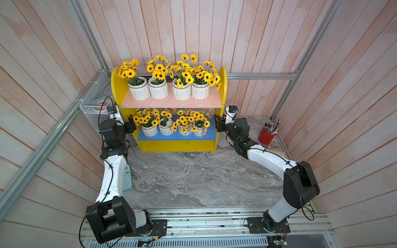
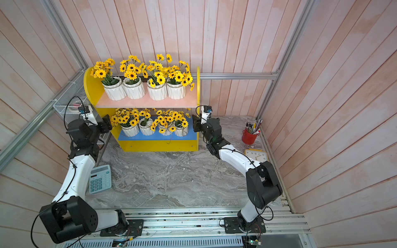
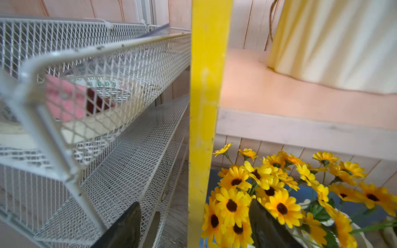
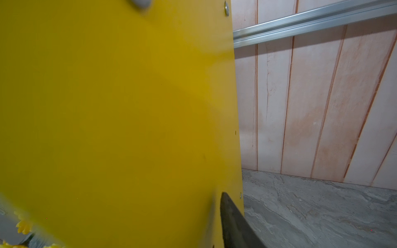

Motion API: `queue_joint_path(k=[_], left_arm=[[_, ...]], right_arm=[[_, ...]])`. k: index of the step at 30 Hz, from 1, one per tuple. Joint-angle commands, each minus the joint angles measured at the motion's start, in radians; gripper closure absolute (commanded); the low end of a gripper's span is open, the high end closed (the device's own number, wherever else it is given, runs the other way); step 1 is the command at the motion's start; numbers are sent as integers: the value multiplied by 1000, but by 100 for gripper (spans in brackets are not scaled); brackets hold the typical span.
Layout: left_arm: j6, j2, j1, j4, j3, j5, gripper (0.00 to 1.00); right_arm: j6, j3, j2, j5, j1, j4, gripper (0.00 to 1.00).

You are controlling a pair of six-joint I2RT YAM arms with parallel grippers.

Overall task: Take the sunflower pots off the shelves
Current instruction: Move the shelf to the center of the board.

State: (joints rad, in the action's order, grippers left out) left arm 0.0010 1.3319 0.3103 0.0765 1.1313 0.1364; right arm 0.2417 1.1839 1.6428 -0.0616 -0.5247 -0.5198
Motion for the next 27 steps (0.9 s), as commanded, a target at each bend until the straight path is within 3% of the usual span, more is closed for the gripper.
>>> queue_joint_path(k=[1, 10, 13, 17, 20, 23, 27], left_arm=[[-1, 40, 21, 66, 17, 44, 22], [-44, 110, 65, 161, 32, 194, 35], [-40, 124, 71, 175, 35, 233, 50], [-56, 122, 71, 209, 21, 245, 59], [-53, 122, 71, 208, 16, 253, 68], [-67, 114, 71, 229, -8, 259, 80], [-106, 94, 72, 272, -45, 280, 100]], right_arm=[[3, 25, 29, 2, 14, 2, 53], [2, 62, 68, -24, 16, 10, 59], [8, 66, 78, -40, 16, 10, 63], [14, 63, 86, -60, 15, 6, 71], [14, 62, 91, -66, 16, 4, 81], [21, 58, 89, -79, 16, 1, 98], [26, 51, 83, -112, 13, 0, 100]])
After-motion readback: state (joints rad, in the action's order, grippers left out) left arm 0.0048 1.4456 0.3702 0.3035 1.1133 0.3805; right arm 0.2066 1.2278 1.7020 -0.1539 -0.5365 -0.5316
